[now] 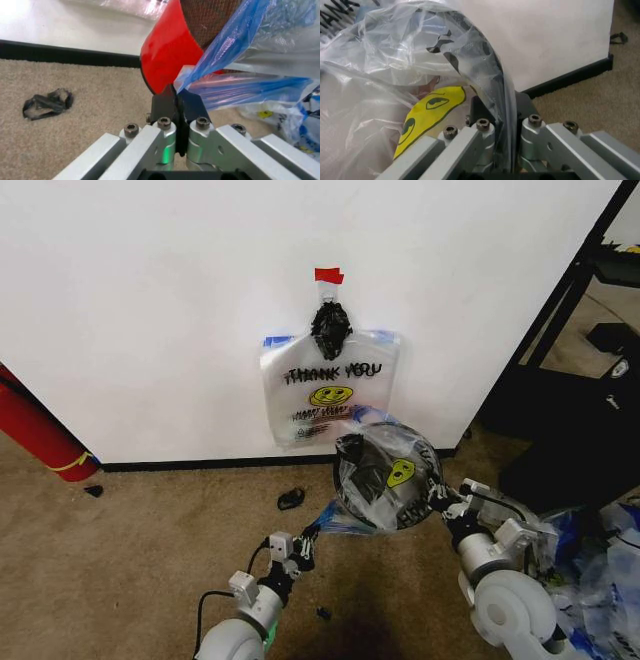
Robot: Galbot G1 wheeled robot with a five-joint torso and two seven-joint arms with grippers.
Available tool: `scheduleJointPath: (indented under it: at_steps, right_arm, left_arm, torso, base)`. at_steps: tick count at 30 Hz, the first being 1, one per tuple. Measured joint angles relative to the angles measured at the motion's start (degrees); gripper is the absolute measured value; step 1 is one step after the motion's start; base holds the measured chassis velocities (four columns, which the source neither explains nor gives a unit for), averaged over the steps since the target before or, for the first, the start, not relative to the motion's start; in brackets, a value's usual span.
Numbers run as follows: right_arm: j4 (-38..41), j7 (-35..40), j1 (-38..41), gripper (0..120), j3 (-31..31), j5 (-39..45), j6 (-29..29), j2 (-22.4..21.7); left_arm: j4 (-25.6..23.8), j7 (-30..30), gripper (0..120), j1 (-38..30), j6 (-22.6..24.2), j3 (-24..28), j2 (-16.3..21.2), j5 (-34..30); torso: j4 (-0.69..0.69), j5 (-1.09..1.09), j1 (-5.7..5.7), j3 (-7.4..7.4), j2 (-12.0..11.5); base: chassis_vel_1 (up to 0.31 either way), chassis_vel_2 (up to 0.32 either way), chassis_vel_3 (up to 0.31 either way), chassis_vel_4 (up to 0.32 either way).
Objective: Pick up the garbage bag from the wall and place it over the trash bin.
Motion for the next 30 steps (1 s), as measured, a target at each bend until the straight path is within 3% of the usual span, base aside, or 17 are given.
scheduleJointPath:
  at_steps: [13, 26, 30]
  right_arm:
    - [1.51, -1.53, -1.43, 2, -0.13, -0.05, -1.79, -0.55]
    - [2.03, -2.15, -1.22, 2, -0.3, 0.01, -2.57, -0.21]
    - [1.72, -2.99, -0.87, 2, -0.41, 0.11, -2.8, -0.16]
  left_arm:
    - [2.76, -7.78, 0, -1.74, 0.29, -0.02, -1.19, 3.42]
    - [2.47, -6.61, 0, -0.74, 3.41, 0.31, -0.23, 6.99]
    - [2.35, -10.17, 0, -0.77, 5.45, 0.33, -0.27, 7.67]
  torso:
    - [0.0, -0.01, 0.0, 0.0, 0.0]
    - [0.0, 0.0, 0.0, 0.0, 0.0]
    - [0.0, -0.01, 0.0, 0.0, 0.0]
  base:
    - [0.0, 0.0, 0.0, 0.0]
    - [0.0, 0.0, 0.0, 0.0]
    - [0.0, 0.0, 0.0, 0.0]
